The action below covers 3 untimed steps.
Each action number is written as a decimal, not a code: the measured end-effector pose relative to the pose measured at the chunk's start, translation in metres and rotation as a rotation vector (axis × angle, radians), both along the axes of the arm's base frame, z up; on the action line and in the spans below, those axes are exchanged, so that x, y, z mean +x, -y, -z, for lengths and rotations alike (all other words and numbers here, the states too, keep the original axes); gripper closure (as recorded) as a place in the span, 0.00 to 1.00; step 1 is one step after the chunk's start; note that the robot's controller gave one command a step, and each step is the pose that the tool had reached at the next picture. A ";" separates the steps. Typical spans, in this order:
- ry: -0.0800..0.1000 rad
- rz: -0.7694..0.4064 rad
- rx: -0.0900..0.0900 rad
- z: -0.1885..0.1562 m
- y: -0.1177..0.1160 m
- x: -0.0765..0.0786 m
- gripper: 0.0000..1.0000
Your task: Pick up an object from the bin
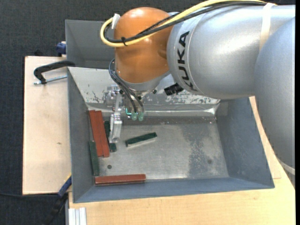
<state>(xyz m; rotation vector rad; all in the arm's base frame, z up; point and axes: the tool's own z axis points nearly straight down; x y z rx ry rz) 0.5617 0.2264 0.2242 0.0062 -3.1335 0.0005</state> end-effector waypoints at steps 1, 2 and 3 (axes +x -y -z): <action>0.009 0.003 0.002 -0.005 0.001 0.002 0.00; 0.012 -0.091 0.003 0.040 0.046 0.019 0.00; 0.015 -0.171 0.005 0.080 0.065 -0.004 0.00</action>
Offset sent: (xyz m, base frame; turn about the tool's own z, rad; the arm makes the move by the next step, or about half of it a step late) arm 0.0278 -0.0766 -0.0701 -0.1354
